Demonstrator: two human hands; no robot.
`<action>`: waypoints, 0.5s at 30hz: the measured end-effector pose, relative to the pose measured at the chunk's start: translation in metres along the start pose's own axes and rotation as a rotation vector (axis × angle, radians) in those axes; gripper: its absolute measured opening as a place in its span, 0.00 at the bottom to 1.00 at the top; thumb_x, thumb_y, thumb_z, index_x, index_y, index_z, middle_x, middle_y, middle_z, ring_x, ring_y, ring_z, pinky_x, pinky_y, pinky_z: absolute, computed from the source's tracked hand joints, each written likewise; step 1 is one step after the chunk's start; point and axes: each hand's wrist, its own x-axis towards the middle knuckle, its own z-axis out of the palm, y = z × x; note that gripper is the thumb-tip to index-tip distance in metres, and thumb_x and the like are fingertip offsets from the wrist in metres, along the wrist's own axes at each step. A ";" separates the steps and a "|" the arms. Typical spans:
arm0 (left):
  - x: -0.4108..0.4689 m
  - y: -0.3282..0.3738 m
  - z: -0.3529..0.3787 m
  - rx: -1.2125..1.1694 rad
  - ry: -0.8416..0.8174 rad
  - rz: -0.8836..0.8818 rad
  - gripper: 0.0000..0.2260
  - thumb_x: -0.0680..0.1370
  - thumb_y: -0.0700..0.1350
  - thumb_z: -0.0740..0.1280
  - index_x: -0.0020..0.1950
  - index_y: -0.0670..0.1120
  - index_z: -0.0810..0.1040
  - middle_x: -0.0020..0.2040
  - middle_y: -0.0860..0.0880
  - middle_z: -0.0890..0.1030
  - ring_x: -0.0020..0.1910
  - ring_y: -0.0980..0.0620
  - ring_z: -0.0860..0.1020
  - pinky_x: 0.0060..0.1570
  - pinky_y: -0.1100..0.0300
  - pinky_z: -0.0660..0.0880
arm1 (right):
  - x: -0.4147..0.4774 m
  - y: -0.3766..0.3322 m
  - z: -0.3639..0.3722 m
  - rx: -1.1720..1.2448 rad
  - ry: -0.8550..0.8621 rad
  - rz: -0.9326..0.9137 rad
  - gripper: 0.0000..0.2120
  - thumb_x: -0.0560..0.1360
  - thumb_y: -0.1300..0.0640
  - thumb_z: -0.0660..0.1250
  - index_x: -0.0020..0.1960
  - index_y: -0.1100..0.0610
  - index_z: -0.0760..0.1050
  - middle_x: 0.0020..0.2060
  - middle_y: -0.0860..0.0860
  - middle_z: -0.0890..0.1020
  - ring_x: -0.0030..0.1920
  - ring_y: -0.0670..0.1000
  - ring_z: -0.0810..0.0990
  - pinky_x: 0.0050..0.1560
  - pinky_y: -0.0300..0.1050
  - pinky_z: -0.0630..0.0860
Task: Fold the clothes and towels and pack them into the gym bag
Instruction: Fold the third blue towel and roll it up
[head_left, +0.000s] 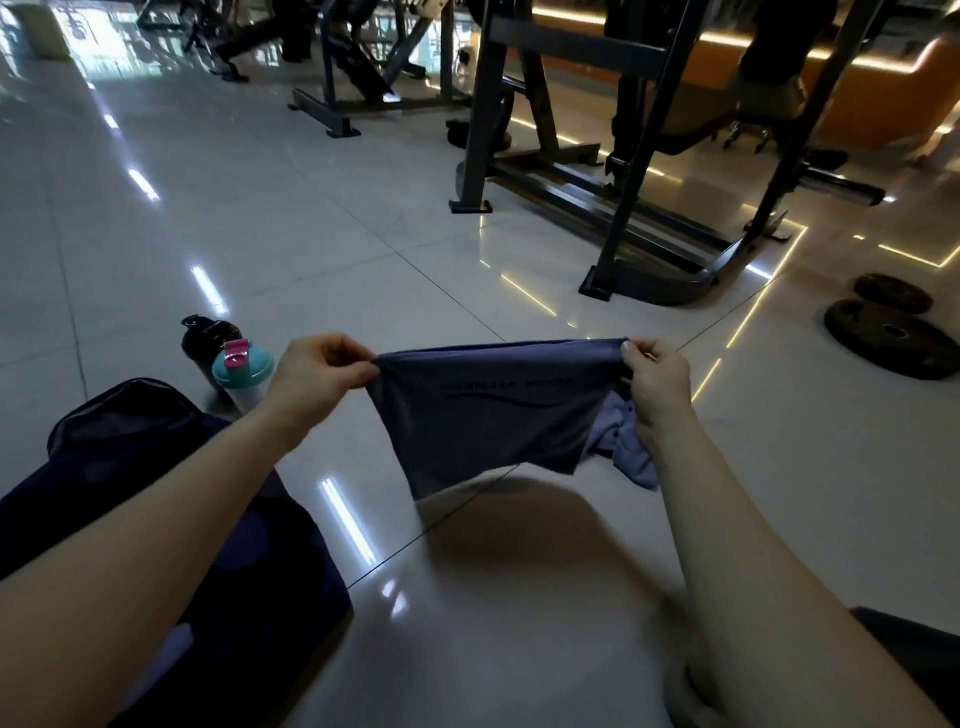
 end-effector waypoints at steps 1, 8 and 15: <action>0.004 0.002 -0.002 -0.042 0.024 -0.015 0.08 0.74 0.33 0.74 0.44 0.45 0.82 0.38 0.47 0.85 0.41 0.49 0.83 0.51 0.53 0.81 | 0.000 0.001 0.000 0.005 -0.024 -0.006 0.06 0.79 0.60 0.68 0.44 0.52 0.77 0.42 0.54 0.79 0.47 0.56 0.77 0.52 0.56 0.76; 0.005 0.005 -0.006 -0.283 0.051 -0.237 0.04 0.77 0.35 0.72 0.51 0.40 0.82 0.49 0.41 0.84 0.51 0.44 0.83 0.52 0.55 0.80 | -0.012 0.000 0.004 0.083 -0.115 0.069 0.07 0.79 0.66 0.67 0.48 0.58 0.83 0.44 0.55 0.82 0.49 0.56 0.79 0.56 0.52 0.78; 0.010 0.006 -0.030 -0.359 -0.207 -0.293 0.04 0.79 0.39 0.69 0.51 0.43 0.83 0.44 0.48 0.84 0.45 0.51 0.80 0.48 0.58 0.75 | -0.012 -0.007 -0.005 0.311 -0.170 0.161 0.09 0.81 0.65 0.63 0.49 0.57 0.81 0.47 0.57 0.81 0.48 0.54 0.78 0.45 0.44 0.78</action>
